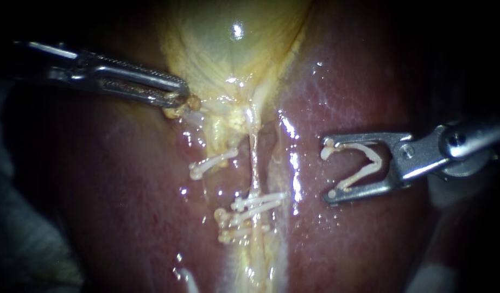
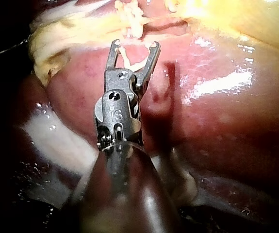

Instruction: Clipping third clip right tube

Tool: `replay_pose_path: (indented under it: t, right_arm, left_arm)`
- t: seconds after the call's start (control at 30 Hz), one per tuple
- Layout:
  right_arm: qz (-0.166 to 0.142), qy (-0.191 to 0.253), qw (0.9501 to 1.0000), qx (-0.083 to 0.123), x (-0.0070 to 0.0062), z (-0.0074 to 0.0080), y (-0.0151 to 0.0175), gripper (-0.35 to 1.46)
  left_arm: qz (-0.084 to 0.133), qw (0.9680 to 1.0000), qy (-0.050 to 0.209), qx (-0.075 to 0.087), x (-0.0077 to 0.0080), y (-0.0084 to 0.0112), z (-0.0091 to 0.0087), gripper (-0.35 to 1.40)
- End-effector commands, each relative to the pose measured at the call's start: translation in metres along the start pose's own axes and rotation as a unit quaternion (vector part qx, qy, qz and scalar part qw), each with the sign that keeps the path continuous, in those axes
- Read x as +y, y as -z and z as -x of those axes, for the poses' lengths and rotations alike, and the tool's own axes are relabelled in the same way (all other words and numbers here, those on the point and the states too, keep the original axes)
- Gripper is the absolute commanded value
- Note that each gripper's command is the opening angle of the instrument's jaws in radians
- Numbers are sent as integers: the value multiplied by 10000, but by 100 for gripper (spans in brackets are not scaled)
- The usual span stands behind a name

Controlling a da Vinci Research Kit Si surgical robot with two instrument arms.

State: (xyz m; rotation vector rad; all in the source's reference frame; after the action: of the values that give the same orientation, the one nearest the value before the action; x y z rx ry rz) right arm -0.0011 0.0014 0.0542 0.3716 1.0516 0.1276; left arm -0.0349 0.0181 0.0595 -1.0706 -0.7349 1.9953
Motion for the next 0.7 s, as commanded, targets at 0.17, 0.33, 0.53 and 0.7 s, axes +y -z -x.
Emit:
replay_pose_path:
  t: [0.17, 0.33, 0.53, 0.7]
  right_arm:
    - [16, -7, 10000, -8, 1, -2, -5, 50]
    - [33, -11, 10000, -12, 3, -2, -10, 50]
    - [50, -25, 10000, -15, 6, -6, -21, 50]
    - [7, -554, 9984, 61, 17, -5, -42, 50]
  left_arm:
    - [12, 10000, 11, 8, 7, 38, -7, -35]
    - [-87, 9999, 100, 79, 17, 72, -22, -35]
    - [-105, 9998, 91, 105, 23, 78, -25, -35]
    - [-110, 9998, 92, 107, 23, 77, -24, -35]
